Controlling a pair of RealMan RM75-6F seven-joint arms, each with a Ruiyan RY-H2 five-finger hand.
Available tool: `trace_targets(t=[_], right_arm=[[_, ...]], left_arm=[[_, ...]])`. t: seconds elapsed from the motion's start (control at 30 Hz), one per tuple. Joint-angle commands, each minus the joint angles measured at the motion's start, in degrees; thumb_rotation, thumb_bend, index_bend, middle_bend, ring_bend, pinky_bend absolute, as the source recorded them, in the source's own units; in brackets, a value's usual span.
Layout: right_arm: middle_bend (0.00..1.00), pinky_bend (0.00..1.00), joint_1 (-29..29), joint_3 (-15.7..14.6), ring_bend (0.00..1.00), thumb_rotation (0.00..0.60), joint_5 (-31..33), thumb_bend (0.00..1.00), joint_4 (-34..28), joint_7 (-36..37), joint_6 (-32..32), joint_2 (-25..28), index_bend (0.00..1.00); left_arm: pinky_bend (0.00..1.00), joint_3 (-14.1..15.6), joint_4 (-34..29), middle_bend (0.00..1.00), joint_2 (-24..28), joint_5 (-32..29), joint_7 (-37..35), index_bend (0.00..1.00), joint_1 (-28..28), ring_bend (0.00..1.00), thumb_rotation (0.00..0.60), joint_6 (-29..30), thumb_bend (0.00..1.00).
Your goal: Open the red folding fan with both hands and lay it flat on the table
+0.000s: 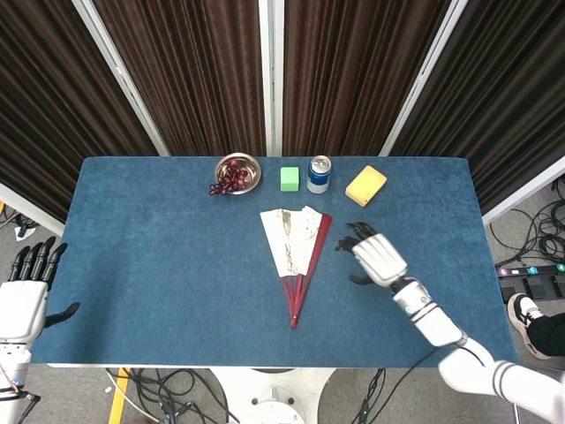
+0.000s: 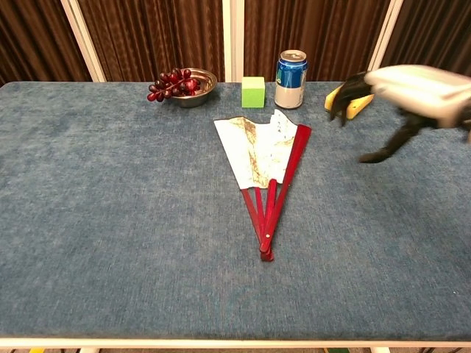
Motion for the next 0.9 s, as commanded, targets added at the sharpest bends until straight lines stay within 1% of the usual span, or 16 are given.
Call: trace_targets(t=[0.03,0.13,0.3,0.43,0.53,0.77,0.9], right_arm=[[0.39,0.11,4.25,-0.54,0.09,0.6,-1.48,0.03,8.75,-1.19,-1.81,-7.83,0.39],[0.39,0.1,5.26,-1.66,0.09,0.6,-2.34,0.04,14.26,-1.17,-0.8,-11.92,0.4],[0.4,0.09,6.03,-3.19,0.09,0.6,-3.0,0.04,23.09,0.95,1.49,-18.47,0.41],[0.4,0.08,6.41,-3.73,0.09,0.6,-3.3,0.04,28.94,2.68,3.98,-22.7,0.42],[0.4,0.07,6.7,-4.16,0.09,0.6,-3.62,0.05,33.38,3.5,5.87,-25.47,0.42],[0.41,0.07,7.3,-5.61,0.09,0.6,-4.05,0.08,41.85,6.27,8.07,-30.4,0.45],[0.41,0.06,7.79,-6.4,0.1,0.6,-4.49,0.12,46.16,7.71,9.58,-32.8,0.48]], left_arm=[[0.06,0.1,0.02,0.08,0.06,-0.07,-0.53,0.09,0.08,0.01,0.6,-0.1,0.0],[0.06,0.23,0.07,0.08,0.08,-0.14,-1.04,0.09,0.06,0.01,0.6,-0.41,0.0],[0.06,0.29,0.11,0.08,0.05,-0.33,-1.81,0.09,-0.1,0.01,0.6,-0.98,0.0],[0.06,0.23,0.24,0.08,-0.03,-0.41,-2.13,0.09,-0.16,0.01,0.6,-1.07,0.0],[0.06,0.27,0.41,0.08,-0.14,-0.58,-2.44,0.09,-0.19,0.01,0.6,-1.33,0.0],[0.06,0.4,0.62,0.08,-0.18,-0.76,-3.53,0.09,-0.46,0.01,0.6,-2.16,0.0],[0.06,0.29,0.78,0.08,-0.16,-0.69,-4.06,0.09,-0.65,0.01,0.6,-2.29,0.0]])
